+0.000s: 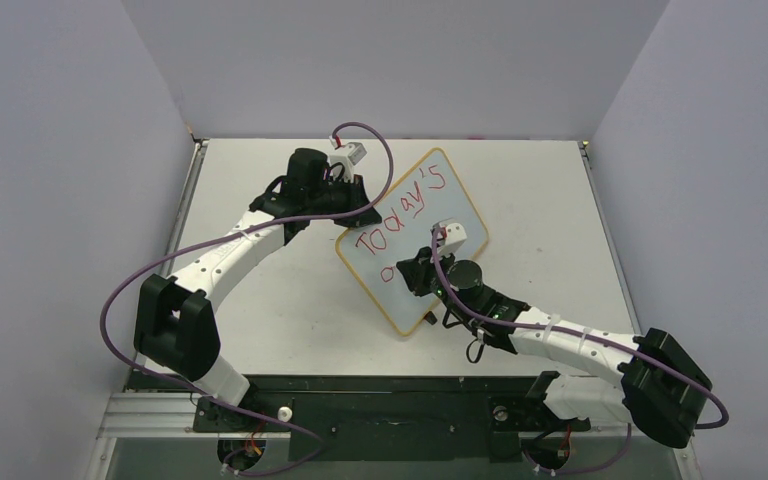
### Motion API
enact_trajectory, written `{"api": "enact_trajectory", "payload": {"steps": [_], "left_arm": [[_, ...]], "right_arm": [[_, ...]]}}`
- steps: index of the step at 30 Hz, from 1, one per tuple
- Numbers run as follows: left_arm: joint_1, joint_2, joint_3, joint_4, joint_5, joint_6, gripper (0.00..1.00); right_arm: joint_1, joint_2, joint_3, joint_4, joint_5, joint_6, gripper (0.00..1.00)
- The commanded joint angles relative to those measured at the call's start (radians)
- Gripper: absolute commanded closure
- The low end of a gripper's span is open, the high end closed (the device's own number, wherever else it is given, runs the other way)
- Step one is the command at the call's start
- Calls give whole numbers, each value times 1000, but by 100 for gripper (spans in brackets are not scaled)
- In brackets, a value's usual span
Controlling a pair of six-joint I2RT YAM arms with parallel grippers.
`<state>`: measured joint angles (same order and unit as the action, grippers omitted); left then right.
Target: Write a sentence on the whiteboard
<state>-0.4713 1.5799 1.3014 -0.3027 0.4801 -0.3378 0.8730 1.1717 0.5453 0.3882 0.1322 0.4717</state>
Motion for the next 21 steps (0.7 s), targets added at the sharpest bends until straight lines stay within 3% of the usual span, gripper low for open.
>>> {"api": "enact_trajectory", "payload": {"steps": [1, 21], "left_arm": [[-3, -37, -2, 27, -83, 80, 100], [-1, -36, -2, 22, -87, 83, 100]], "right_arm": [[4, 32, 25, -4, 6, -2, 100], [5, -10, -74, -28, 60, 30, 100]]}}
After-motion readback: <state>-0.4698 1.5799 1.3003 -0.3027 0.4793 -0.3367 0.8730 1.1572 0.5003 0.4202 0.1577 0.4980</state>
